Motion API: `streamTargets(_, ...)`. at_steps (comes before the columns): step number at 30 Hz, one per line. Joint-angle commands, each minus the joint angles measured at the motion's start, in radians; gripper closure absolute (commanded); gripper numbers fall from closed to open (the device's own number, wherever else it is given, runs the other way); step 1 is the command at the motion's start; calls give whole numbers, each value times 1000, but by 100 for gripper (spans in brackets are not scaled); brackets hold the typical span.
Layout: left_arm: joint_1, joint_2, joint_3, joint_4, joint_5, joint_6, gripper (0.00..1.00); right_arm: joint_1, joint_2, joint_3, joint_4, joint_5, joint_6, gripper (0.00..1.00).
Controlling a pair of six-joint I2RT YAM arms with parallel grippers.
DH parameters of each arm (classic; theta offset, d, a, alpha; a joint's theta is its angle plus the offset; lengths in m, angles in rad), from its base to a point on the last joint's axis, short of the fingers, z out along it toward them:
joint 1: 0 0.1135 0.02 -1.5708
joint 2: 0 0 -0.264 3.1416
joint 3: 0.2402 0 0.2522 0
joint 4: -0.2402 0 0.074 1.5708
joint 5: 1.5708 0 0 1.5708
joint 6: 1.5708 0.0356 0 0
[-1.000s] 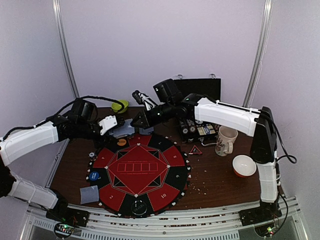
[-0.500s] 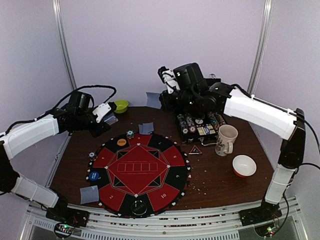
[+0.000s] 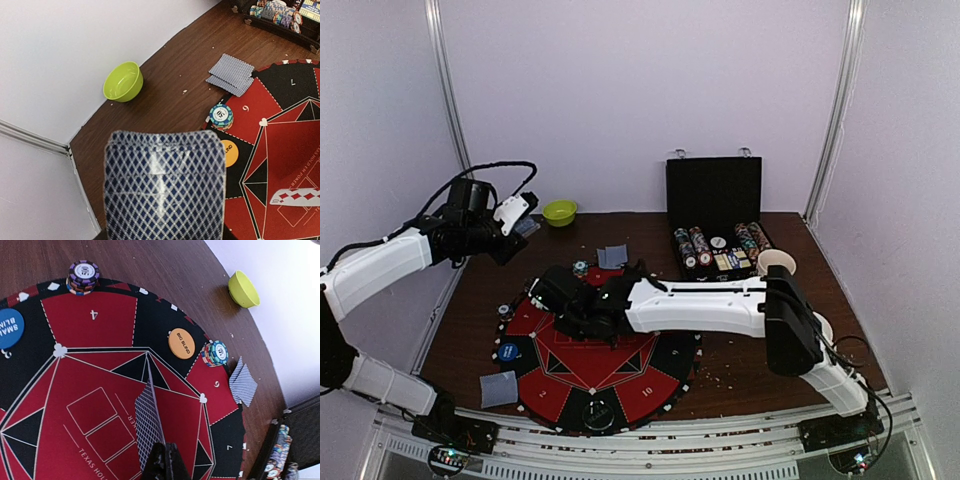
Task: Distribute texas hold em gaming equipment
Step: Flop the poker card in the community card area.
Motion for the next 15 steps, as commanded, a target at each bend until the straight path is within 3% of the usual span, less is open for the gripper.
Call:
streamTargets(1,17,-32,8,60,4,-14,59,61,67,35,2,257,-129,100)
streamTargets(7,18,-38,9,60,27,-14,59,131,253,117,-23,393,-259,100)
streamTargets(10,18,-39,9,59,32,-12,59,150,311,178,-44,335,-250,100)
streamTargets(15,18,-43,7,58,40,-12,59,143,327,246,-39,159,-89,100)
